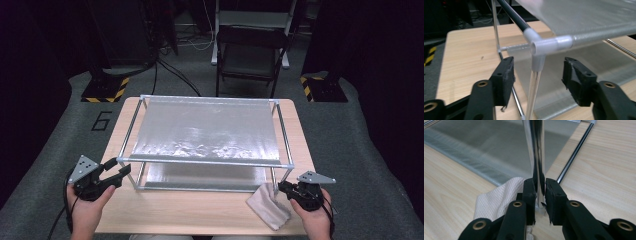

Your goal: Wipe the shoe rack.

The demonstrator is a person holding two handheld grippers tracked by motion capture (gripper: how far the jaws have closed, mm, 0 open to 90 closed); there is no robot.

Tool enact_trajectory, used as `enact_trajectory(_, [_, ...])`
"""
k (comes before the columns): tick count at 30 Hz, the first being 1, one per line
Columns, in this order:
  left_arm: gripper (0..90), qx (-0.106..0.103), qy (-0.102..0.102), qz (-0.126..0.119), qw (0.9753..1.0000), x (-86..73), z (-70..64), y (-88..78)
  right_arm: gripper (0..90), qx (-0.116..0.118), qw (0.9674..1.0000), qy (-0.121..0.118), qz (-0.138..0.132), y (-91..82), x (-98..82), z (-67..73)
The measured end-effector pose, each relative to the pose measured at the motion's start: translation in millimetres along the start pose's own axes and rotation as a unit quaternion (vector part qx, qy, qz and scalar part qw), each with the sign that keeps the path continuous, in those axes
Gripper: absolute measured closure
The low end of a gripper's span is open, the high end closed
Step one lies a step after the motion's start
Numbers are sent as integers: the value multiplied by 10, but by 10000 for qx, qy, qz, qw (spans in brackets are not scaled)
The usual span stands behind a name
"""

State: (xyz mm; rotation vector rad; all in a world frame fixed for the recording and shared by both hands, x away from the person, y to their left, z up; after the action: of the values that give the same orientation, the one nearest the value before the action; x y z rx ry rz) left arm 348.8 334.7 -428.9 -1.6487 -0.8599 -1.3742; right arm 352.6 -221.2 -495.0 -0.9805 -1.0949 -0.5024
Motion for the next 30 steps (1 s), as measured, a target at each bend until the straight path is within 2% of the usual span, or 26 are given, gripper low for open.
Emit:
enact_trajectory(6, [570, -14, 3, 67, 10000, -100, 44, 111, 796, -36, 9998, -204, 73, 67, 48, -16])
enact_trajectory(9, [646, -70, -49, 61, 9999, -110, 66, 144, 798, -68, 9998, -191, 87, 115, 78, -28])
enact_trajectory(10, [668, -60, -28, 58, 10000, -112, 71, 151, 798, -33, 9995, -280, 106, 132, 87, -47])
enact_trajectory(11, [683, -46, -31, 36, 10000, -113, 76, 161, 798, -105, 9997, -190, 71, 159, 101, -43])
enact_trajectory(12, [691, -39, -57, 44, 10000, -115, 79, 166, 798, -51, 9996, -268, 109, 173, 109, -60])
enact_trajectory(13, [701, -30, -63, 30, 10000, -119, 85, 175, 799, -45, 9996, -239, 114, 196, 122, -65])
enact_trajectory(18, [782, -39, -31, 104, 9999, -129, 113, 158, 801, -136, 9995, -255, 133, 309, 188, -124])
enact_trajectory(21, [795, -41, 32, 131, 9999, -142, 121, 138, 800, -154, 9994, -286, 144, 379, 227, -159])
enact_trajectory(25, [801, 154, 61, 149, 9998, -146, 157, 101, 798, -101, 9995, -281, 109, 501, 281, -160])
enact_trajectory(27, [802, 214, 40, 154, 9996, -148, 170, 89, 790, -121, 9996, -234, 103, 553, 305, -144])
enact_trajectory(29, [802, 198, 57, 185, 9996, -155, 170, 79, 746, -137, 9999, -70, -40, 563, 337, -121])
enact_trajectory(30, [802, 197, 53, 180, 9996, -158, 169, 75, 725, -118, 9999, -65, -91, 550, 353, -115])
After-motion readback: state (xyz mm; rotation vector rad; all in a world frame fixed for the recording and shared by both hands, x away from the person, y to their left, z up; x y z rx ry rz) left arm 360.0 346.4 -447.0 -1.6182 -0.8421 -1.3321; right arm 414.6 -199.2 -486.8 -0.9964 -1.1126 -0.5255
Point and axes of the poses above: each handheld gripper's, and its own axes: y roughly forward along the jaws, x roughly out of its top, z roughly to its left, the point moved 4 cm from there along y, roughly forward along the jaws, and after that the axes turned 14 degrees about -z, right-handed, at the moved point
